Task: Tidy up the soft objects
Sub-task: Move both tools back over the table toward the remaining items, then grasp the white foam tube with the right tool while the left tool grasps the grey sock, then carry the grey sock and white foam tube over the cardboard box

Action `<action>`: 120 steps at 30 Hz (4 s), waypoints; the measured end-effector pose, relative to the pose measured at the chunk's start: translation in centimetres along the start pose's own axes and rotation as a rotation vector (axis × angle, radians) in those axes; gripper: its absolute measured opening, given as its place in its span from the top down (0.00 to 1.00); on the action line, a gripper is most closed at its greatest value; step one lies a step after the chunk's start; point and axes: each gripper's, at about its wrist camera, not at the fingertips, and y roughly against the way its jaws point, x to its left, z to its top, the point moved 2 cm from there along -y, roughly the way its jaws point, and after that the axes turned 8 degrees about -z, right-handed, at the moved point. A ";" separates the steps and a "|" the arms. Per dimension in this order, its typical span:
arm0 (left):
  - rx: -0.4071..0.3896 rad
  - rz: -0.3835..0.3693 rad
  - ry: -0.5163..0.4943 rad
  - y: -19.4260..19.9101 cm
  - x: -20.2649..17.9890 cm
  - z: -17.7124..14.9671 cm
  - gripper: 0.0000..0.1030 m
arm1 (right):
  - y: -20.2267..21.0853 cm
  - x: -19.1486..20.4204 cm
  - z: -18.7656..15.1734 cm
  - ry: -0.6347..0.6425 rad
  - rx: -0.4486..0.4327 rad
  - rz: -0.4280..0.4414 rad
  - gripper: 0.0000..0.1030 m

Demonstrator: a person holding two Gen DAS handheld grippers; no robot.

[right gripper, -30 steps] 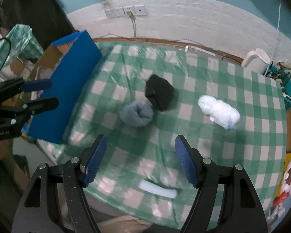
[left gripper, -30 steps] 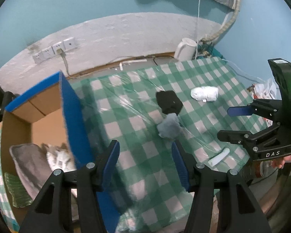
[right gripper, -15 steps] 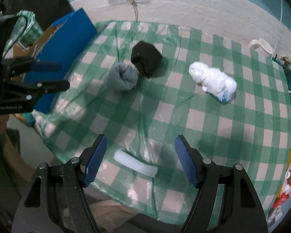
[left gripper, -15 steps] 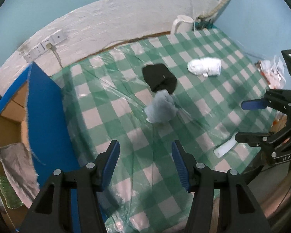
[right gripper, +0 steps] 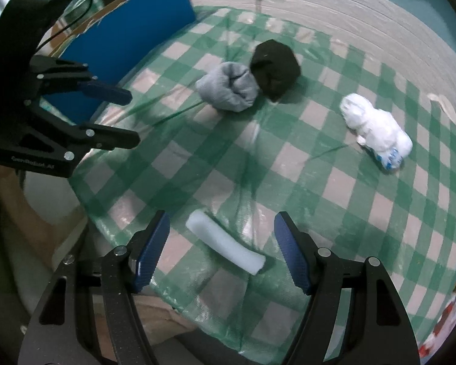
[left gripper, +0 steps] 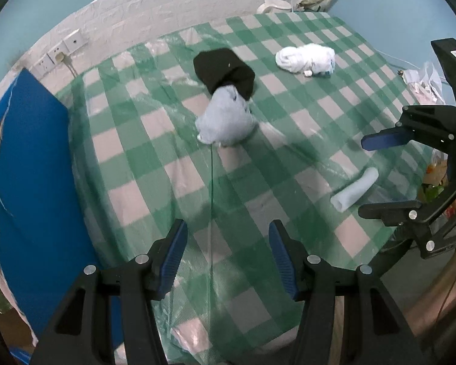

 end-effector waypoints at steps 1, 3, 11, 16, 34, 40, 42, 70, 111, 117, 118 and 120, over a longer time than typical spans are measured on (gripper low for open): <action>0.002 -0.002 0.004 -0.1 0.1 -0.2 0.45 | -0.2 0.2 0.0 0.012 0.007 0.000 0.29; 0.012 -0.003 0.009 -0.3 0.1 -0.5 0.45 | -0.6 0.5 -0.2 0.036 0.018 -0.006 0.29; 0.026 -0.011 0.011 -0.5 0.1 -1.0 0.45 | -2.7 1.2 -0.8 0.101 0.082 -0.034 0.55; 0.026 -0.012 0.011 -0.5 0.1 -1.0 0.45 | -2.9 1.6 -0.7 0.114 0.077 -0.029 0.80; 0.006 0.003 0.020 -0.4 0.7 0.6 0.45 | -2.5 -1.4 0.6 -0.063 0.068 0.027 0.84; -0.009 0.013 0.014 -0.7 0.7 1.6 0.45 | -1.7 -1.9 1.0 -0.129 0.036 0.011 0.84; -0.012 0.012 0.017 -0.8 0.9 2.0 0.45 | -1.5 -2.2 1.2 -0.154 0.024 0.000 0.84; -0.035 -0.034 -0.033 -4.2 0.1 8.1 0.43 | -0.4 -8.3 6.2 -0.376 -0.050 -0.057 0.84; -0.101 0.019 -0.018 0.4 1.6 7.1 0.66 | 3.1 -6.2 8.5 -0.349 -0.120 -0.087 0.84; -0.130 0.005 0.012 2.5 2.0 6.3 0.66 | 3.8 -4.8 9.4 -0.332 -0.133 -0.083 0.85; -0.134 0.007 0.013 2.7 2.1 6.2 0.66 | 4.0 -4.5 9.6 -0.329 -0.136 -0.081 0.85; -0.142 0.013 0.021 3.3 2.3 6.0 0.66 | 4.3 -3.8 10.0 -0.319 -0.142 -0.078 0.85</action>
